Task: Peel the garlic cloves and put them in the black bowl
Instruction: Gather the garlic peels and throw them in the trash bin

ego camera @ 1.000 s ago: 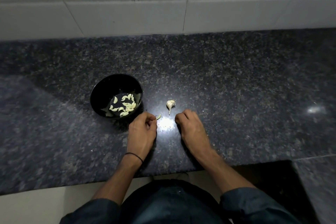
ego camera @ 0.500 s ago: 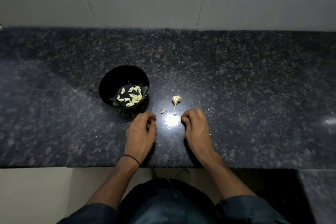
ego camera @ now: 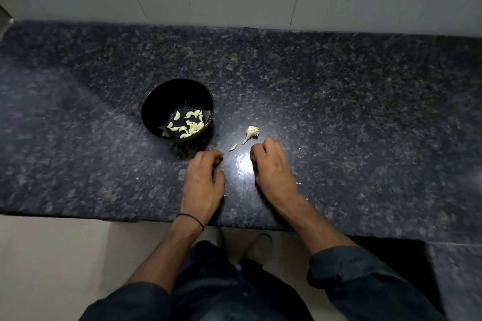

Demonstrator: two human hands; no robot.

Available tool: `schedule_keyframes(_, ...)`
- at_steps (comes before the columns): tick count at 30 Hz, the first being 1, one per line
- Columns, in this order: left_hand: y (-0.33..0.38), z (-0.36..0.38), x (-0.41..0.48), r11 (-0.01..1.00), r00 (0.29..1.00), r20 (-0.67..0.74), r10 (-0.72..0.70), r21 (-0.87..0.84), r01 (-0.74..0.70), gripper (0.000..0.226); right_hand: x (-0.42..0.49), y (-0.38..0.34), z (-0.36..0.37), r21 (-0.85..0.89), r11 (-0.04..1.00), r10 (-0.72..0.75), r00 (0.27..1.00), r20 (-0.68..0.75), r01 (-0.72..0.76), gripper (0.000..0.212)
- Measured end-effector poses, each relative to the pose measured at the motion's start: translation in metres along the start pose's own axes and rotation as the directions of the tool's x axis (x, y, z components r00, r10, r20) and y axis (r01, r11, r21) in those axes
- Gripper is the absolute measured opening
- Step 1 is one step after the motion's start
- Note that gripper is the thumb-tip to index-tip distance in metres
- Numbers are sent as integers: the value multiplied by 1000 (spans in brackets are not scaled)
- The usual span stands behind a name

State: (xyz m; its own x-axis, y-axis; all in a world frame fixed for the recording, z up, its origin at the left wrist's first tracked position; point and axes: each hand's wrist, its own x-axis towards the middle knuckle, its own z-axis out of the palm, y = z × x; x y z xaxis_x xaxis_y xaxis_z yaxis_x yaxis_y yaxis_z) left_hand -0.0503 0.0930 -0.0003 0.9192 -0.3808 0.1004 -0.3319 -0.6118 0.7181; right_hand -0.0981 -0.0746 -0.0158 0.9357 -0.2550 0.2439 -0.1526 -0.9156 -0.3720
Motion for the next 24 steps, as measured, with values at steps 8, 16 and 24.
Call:
schedule_keyframes(8,11,6,1,994,993,57,102,-55,-99,17,-36,3,-36,351,845,453,889,-70,-403,29)
schedule_keyframes(16,44,28,4,900,840,341,422,-267,-343,14,-100,-8,-50,731,318,903,429,-38,-604,10)
schedule_keyframes(24,76,51,-56,713,430,574,697,-492,-499,16,-201,-76,-64,928,9,994,-100,-49,-371,8)
